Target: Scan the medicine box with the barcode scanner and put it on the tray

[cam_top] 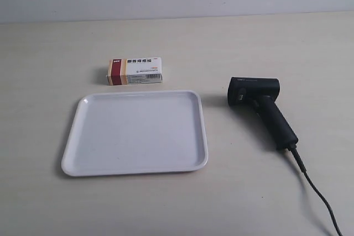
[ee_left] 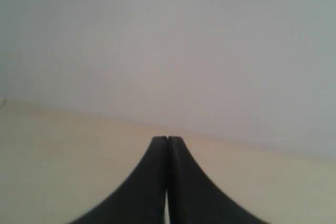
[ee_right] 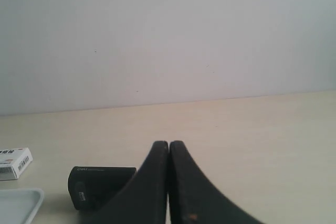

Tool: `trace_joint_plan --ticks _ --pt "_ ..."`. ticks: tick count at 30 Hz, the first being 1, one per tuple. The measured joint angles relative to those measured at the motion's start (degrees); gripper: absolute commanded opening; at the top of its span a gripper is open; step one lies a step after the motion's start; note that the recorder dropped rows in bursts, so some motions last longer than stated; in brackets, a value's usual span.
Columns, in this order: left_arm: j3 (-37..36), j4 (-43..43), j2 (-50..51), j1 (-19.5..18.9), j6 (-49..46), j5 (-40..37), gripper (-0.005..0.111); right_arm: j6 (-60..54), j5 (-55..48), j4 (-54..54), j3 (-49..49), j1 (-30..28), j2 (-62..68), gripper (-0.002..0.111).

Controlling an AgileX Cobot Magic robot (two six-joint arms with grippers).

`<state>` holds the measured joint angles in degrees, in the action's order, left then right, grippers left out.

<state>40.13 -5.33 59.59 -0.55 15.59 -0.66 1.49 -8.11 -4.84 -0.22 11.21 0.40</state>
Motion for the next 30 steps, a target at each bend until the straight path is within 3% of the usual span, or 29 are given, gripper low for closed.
trace_joint_plan --ticks 1,3,5,6,9,11,13,21,30 --pt "8.7 -0.5 10.8 2.7 -2.9 -10.4 0.0 0.0 0.0 0.0 0.0 0.0 0.0 0.0" --pt "18.9 2.7 22.1 5.8 -13.6 -23.3 0.0 0.0 0.3 0.0 0.0 0.0 0.0 0.0" --pt "29.2 11.3 31.9 8.4 -30.1 -35.3 0.0 0.0 0.5 0.0 0.0 0.0 0.0 0.0" --pt "35.4 19.0 37.7 9.3 -43.7 -42.0 0.0 0.0 0.5 0.0 0.0 0.0 0.0 0.0" --pt "46.9 35.7 48.4 10.9 -71.8 -52.3 0.0 0.0 0.6 0.0 0.0 0.0 0.0 0.0" --pt "51.4 43.7 53.5 11.4 -81.7 -54.2 0.002 0.0 0.6 0.0 0.0 0.0 0.0 0.0" --pt "54.4 48.6 57.8 11.5 -88.4 -53.2 0.013 0.0 0.9 0.1 0.0 0.0 0.0 0.0" --pt "56.0 50.7 67.1 11.6 -97.0 -47.1 0.105 0.0 1.8 0.2 0.0 0.0 0.0 0.0" --pt "56.1 51.8 71.8 12.7 -109.8 -47.0 0.104 0.0 1.8 0.2 0.0 0.0 0.0 0.0"
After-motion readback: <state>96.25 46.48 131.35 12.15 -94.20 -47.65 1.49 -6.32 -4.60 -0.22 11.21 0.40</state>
